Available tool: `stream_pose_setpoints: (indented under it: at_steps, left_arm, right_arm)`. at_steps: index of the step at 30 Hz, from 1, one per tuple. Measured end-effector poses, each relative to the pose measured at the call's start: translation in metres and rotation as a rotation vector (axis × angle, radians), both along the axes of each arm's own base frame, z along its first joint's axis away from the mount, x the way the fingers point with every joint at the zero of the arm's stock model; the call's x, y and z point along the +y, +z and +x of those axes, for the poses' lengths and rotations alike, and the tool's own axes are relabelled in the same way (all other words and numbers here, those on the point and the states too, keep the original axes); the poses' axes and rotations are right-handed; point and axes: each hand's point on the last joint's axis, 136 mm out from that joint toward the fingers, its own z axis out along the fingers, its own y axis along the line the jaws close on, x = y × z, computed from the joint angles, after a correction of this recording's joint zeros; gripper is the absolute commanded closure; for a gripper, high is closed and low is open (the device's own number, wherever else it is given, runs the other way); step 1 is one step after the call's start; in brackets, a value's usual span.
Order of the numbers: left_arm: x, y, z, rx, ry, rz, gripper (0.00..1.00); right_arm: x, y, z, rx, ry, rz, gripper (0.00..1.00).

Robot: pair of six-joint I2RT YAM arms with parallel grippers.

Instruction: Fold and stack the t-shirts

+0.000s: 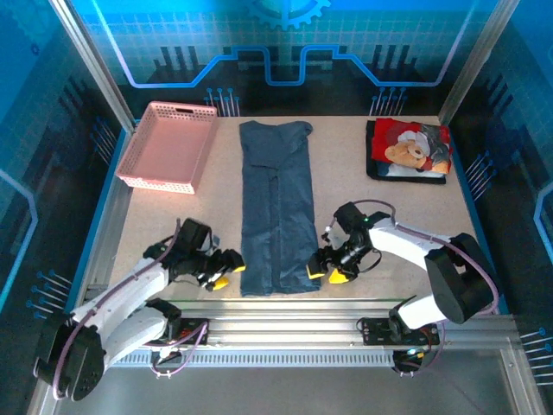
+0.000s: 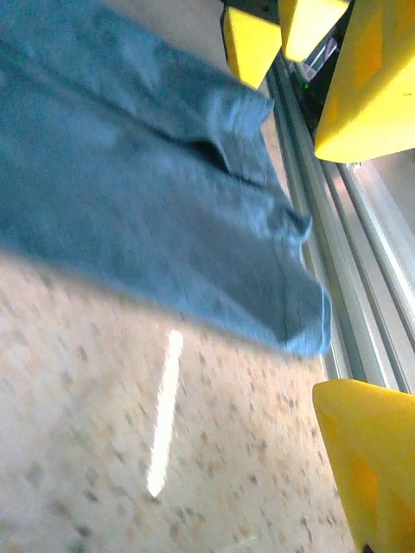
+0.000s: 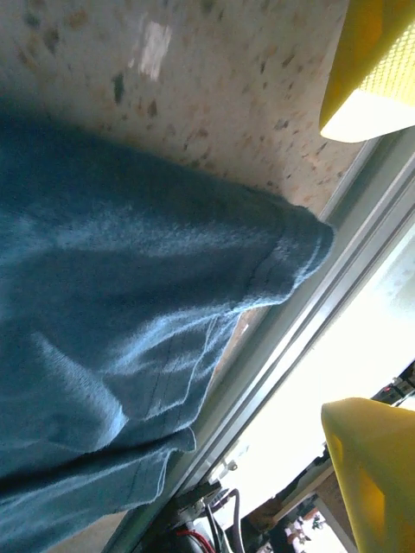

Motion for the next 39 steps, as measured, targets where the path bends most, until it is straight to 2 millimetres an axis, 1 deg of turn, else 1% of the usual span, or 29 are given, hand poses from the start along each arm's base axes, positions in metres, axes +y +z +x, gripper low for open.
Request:
stream_pose_setpoints:
  at_steps: [2, 5, 8, 14, 16, 17, 20, 22, 23, 26, 30, 31, 32, 34, 37, 39]
  left_arm:
    - [0.0, -0.006, -0.001, 0.009, 0.019, -0.011, 0.34]
    - [-0.004, -0.009, 0.002, 0.002, 0.038, -0.041, 0.36]
    - [-0.008, -0.012, 0.006, -0.007, 0.046, -0.066, 0.38]
    - [-0.014, -0.021, 0.008, 0.009, 0.049, -0.103, 0.43]
    - [-0.015, -0.023, 0.009, 0.015, 0.044, -0.109, 0.51]
    - [-0.017, -0.025, 0.009, 0.018, 0.04, -0.113, 0.54]
    - [-0.021, -0.03, 0.012, 0.036, 0.034, -0.124, 0.58]
    - [-0.022, -0.031, 0.011, 0.053, 0.032, -0.133, 0.61]
    - [-0.023, -0.032, 0.011, 0.061, 0.034, -0.133, 0.64]
    - [-0.027, -0.036, 0.011, 0.097, 0.029, -0.128, 0.76]
    - [-0.029, -0.041, 0.01, 0.151, 0.023, -0.118, 0.89]
    - [-0.029, -0.042, 0.009, 0.156, 0.022, -0.116, 0.95]
    - [-0.029, -0.042, 0.009, 0.155, 0.018, -0.116, 1.0]
    - [-0.034, -0.04, 0.01, 0.134, -0.016, -0.121, 1.0]
    - [-0.042, -0.035, 0.01, 0.099, -0.067, -0.13, 1.0]
    - [-0.043, -0.03, 0.01, 0.082, -0.081, -0.133, 1.0]
  right_arm:
    - [0.003, -0.006, 0.0, 0.005, -0.011, 0.0, 0.24]
    - [0.007, -0.012, -0.001, 0.006, -0.013, -0.011, 0.26]
    - [0.007, -0.014, -0.001, 0.015, -0.038, -0.023, 0.27]
    - [0.008, -0.016, 0.0, 0.023, -0.071, -0.047, 0.3]
    - [0.008, -0.018, 0.0, 0.027, -0.079, -0.059, 0.31]
    - [0.008, -0.018, 0.0, 0.03, -0.083, -0.063, 0.32]
    - [0.008, -0.02, 0.001, 0.047, -0.098, -0.078, 0.35]
    - [0.008, -0.021, 0.002, 0.062, -0.107, -0.089, 0.4]
    - [0.007, -0.021, 0.002, 0.068, -0.112, -0.097, 0.44]
    - [0.005, -0.025, 0.002, 0.087, -0.118, -0.125, 0.64]
    - [0.0, -0.031, 0.0, 0.12, -0.128, -0.181, 0.83]
    - [0.0, -0.032, 0.0, 0.124, -0.127, -0.185, 0.88]
    - [0.001, -0.033, 0.0, 0.126, -0.124, -0.186, 0.91]
    - [0.007, -0.032, 0.0, 0.12, -0.113, -0.165, 0.94]
    - [0.016, -0.031, 0.001, 0.097, -0.089, -0.144, 0.96]
    - [0.02, -0.03, 0.002, 0.079, -0.079, -0.132, 0.98]
